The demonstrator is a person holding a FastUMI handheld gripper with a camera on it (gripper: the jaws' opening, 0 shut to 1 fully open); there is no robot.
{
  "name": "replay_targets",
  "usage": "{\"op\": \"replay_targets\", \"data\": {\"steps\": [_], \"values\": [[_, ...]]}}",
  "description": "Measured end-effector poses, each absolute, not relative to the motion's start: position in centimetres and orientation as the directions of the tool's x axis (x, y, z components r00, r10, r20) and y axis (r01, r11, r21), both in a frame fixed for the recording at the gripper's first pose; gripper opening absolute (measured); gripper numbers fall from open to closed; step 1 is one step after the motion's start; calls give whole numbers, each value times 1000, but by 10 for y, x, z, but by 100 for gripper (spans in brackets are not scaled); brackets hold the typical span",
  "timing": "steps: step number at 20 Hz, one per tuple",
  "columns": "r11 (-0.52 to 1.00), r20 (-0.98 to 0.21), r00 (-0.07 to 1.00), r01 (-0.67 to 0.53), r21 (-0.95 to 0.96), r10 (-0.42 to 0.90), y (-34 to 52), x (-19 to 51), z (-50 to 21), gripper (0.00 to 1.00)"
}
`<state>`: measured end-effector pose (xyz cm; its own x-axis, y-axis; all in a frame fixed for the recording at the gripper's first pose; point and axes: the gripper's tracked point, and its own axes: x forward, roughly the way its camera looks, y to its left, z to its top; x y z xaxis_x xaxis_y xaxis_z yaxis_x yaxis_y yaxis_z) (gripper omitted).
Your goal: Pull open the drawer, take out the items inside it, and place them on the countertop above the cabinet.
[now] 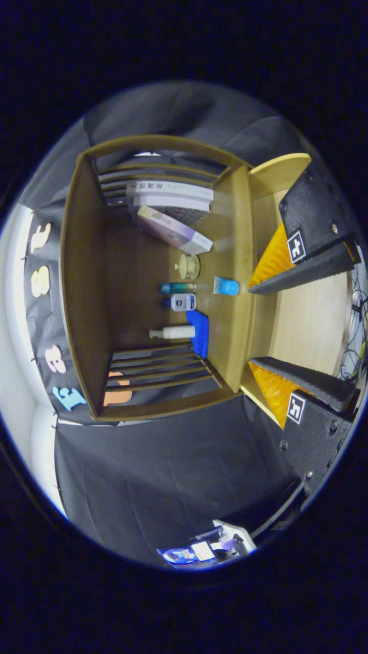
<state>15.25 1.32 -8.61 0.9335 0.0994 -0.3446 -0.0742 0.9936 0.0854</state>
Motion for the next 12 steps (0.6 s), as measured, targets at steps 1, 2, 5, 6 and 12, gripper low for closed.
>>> {"op": "replay_targets", "data": {"steps": [1,2,5,6,12], "values": [[994,-329,940,-68,86,92,12,144,-91,78],[994,-311,946,-64,86,88,11,136,-96,78],[997,-256,965,-52,58,65,3,115,-116,78],[998,-248,967,-43,51,55,1,107,-123,78],[1000,-229,974,9,18,-5,-1,69,-171,79]]}}
